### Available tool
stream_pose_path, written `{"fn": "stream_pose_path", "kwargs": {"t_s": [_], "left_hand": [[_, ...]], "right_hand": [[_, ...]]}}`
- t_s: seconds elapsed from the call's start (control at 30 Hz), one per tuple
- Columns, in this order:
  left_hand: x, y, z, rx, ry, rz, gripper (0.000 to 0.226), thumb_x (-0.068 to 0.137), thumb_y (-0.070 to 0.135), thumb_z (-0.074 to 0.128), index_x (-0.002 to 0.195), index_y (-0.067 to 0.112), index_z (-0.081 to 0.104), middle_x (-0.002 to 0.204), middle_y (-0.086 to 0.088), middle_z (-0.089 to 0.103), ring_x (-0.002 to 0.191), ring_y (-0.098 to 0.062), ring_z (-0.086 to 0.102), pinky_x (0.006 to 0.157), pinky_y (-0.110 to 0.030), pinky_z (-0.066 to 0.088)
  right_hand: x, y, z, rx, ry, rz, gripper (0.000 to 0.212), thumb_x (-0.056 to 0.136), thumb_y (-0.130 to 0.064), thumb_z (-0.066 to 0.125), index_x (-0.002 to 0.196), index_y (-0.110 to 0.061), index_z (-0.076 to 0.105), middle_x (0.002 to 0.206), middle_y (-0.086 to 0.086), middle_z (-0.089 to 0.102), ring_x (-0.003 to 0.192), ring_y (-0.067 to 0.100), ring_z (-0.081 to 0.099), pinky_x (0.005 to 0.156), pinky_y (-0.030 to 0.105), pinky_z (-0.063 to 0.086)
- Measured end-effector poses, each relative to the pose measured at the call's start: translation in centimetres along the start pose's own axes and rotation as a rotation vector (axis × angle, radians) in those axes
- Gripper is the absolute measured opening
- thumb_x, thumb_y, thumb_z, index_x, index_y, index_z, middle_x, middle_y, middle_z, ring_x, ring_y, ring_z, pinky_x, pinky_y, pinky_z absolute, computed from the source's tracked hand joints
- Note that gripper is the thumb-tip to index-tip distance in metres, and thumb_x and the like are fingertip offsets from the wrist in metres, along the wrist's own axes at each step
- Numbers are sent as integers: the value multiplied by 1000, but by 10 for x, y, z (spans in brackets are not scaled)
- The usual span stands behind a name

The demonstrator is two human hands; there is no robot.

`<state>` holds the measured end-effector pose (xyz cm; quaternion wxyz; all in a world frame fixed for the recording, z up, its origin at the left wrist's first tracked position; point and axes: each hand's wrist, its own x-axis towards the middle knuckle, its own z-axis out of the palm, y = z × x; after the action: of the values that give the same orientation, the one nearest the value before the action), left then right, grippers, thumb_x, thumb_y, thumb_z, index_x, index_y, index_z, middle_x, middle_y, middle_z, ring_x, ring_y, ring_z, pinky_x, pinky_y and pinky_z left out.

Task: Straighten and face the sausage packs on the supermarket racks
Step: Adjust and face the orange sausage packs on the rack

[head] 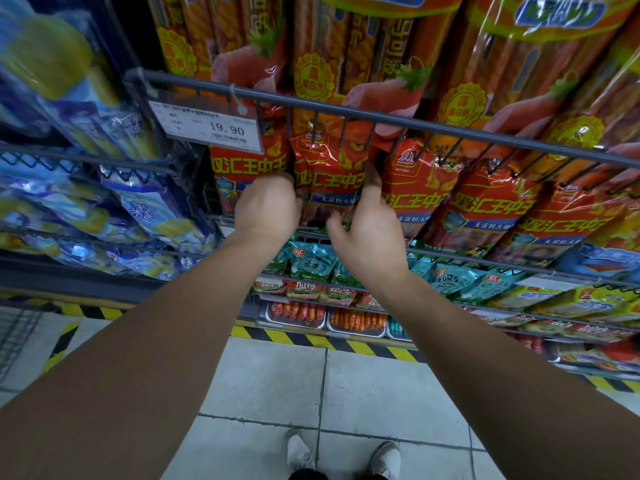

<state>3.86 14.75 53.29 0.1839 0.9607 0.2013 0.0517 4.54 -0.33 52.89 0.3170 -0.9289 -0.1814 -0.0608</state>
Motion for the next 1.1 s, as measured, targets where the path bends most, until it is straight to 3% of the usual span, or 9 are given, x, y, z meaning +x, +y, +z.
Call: {"fn": "stream_pose_path", "kwargs": {"t_s": [0.1,0.2,0.3,0.37,0.47,0.63,0.9,1.1], "left_hand": [[-7,-2,-6,33,57,-38,28,93,34,60,77,11,63,70,-6,55,74,-34,63,57,-33,38],[-21,0,-9,86,169,0,27,92,39,57,81,15,65,74,-6,61,75,-32,61,60,-33,36],[-30,1,-7,154,375,99,33,88,40,60,105,12,65,105,-17,60,100,-37,54,80,-44,39],[-32,2,-3,185,396,125,48,86,43,62,124,16,54,123,-24,51,114,-44,46,92,-55,38],[-31,2,4,250,282,144,74,86,49,61,148,29,26,149,-24,30,129,-53,35,102,-68,32],[-24,1,8,270,199,145,90,87,54,59,155,38,2,160,-16,7,140,-52,18,105,-71,27],[-18,-4,11,255,155,151,96,85,54,64,153,42,-3,163,-12,0,143,-52,9,101,-70,35],[-24,-12,10,249,158,205,91,87,52,61,153,44,-1,164,-9,-4,144,-50,7,106,-71,27]], "right_hand": [[-2,1,0,3,-16,23,76,90,-28,54,152,-6,15,84,11,62,68,30,61,55,44,55],[-7,1,-6,-82,31,-4,62,90,-28,56,144,-6,33,104,12,61,85,32,61,58,37,51],[-12,0,-12,-261,155,-152,48,84,-24,60,128,-8,53,119,17,54,101,36,52,70,44,51],[-14,4,-13,-366,155,-224,50,80,-25,60,129,-13,55,129,17,51,113,39,47,90,54,46],[-14,11,-12,-512,44,-237,60,79,-30,62,137,-22,50,152,12,37,135,40,31,111,65,25],[-7,16,-7,-567,-51,-214,81,81,-34,66,153,-28,29,164,3,17,145,34,12,114,67,18],[-1,23,-7,-575,-137,-194,91,86,-29,61,157,-36,4,166,-4,-4,150,31,0,116,65,13],[-3,21,-16,-555,-150,-233,80,87,-29,58,156,-31,16,166,-2,4,150,34,6,113,66,20]]}}
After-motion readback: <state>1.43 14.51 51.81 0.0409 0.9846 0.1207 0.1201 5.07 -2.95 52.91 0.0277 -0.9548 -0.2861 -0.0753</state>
